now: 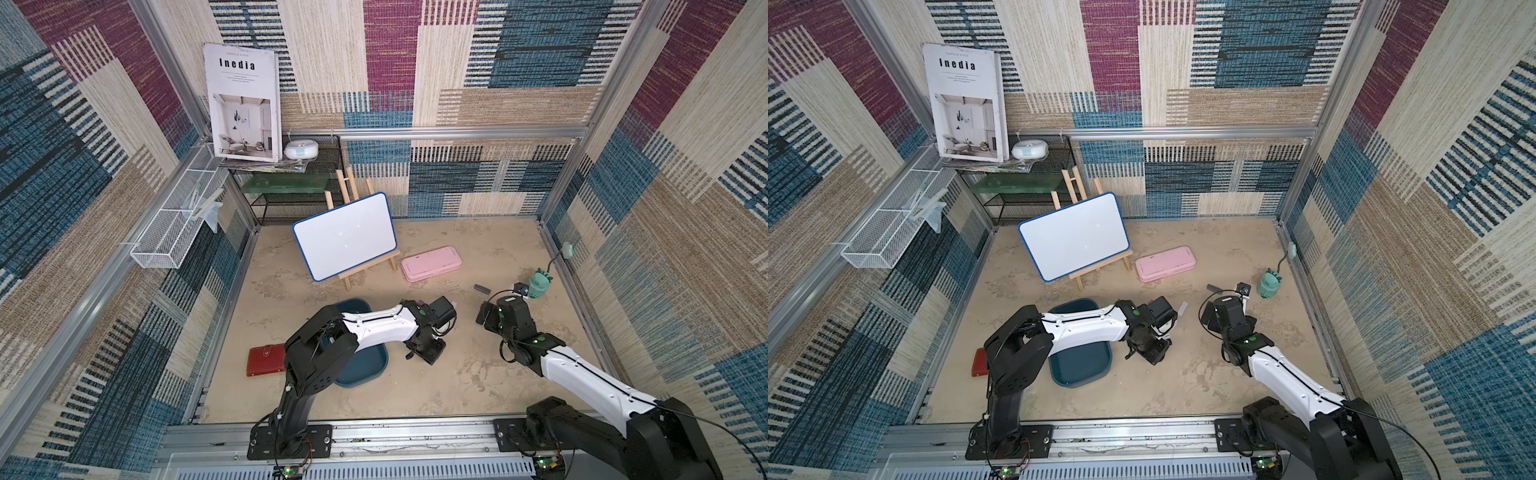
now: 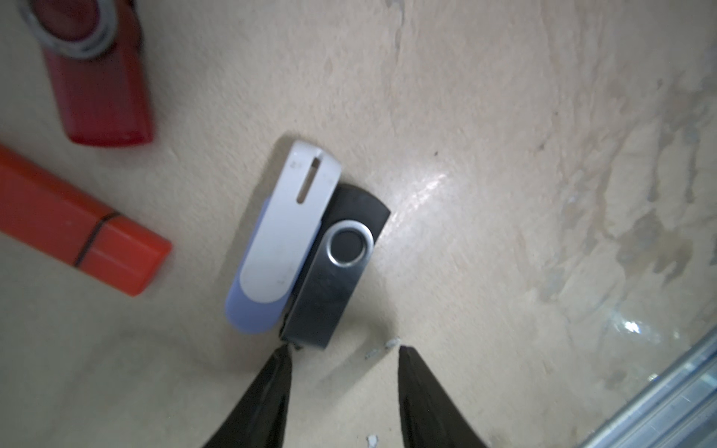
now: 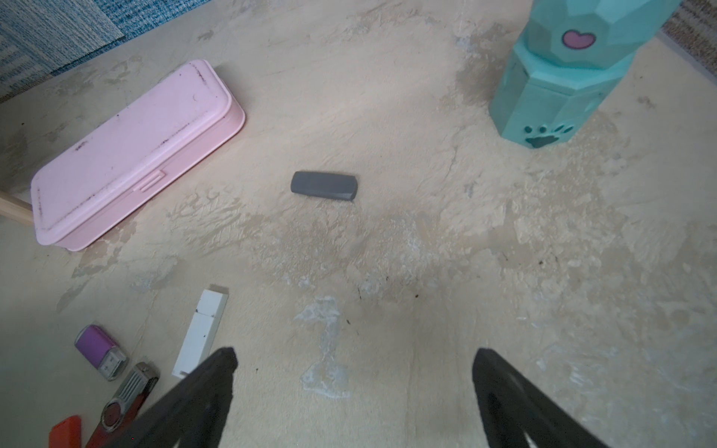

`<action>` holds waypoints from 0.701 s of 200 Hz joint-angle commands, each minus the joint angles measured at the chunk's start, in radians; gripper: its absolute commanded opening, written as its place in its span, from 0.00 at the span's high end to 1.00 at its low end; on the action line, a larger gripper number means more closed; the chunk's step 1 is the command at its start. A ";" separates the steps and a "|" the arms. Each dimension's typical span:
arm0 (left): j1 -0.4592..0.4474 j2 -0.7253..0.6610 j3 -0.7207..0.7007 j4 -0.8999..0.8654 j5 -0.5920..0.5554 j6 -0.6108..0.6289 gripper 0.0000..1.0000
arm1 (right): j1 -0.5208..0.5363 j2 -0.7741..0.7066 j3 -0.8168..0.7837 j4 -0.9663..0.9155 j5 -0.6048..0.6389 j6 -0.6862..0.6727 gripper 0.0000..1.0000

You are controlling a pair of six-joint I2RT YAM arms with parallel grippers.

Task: Put the usb flash drive into the storage box
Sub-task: Pick up the USB flash from the center of the board.

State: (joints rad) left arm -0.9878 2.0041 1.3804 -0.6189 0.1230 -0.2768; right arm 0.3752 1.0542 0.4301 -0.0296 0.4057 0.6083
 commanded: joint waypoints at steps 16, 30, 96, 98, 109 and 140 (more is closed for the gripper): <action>0.002 0.044 0.036 0.003 -0.026 0.025 0.50 | 0.000 0.001 0.004 0.021 -0.002 -0.001 0.00; 0.004 0.053 0.051 -0.002 -0.037 0.029 0.49 | 0.001 0.002 0.004 0.022 -0.002 -0.001 0.00; 0.003 0.077 0.095 -0.046 -0.066 0.077 0.47 | 0.001 0.006 0.006 0.018 -0.004 0.002 0.00; 0.004 0.075 0.094 -0.046 -0.067 0.077 0.47 | 0.001 0.006 0.004 0.017 -0.004 0.001 0.00; 0.007 0.070 0.087 -0.048 -0.078 0.087 0.46 | 0.000 0.006 0.004 0.019 -0.005 0.002 0.00; 0.014 0.086 0.106 -0.061 -0.085 0.109 0.40 | 0.001 0.009 0.004 0.020 -0.006 0.002 0.00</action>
State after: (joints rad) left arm -0.9821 2.0697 1.4761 -0.6296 0.0746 -0.1997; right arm 0.3752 1.0599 0.4301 -0.0284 0.3988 0.6086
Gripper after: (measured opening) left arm 0.575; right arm 0.998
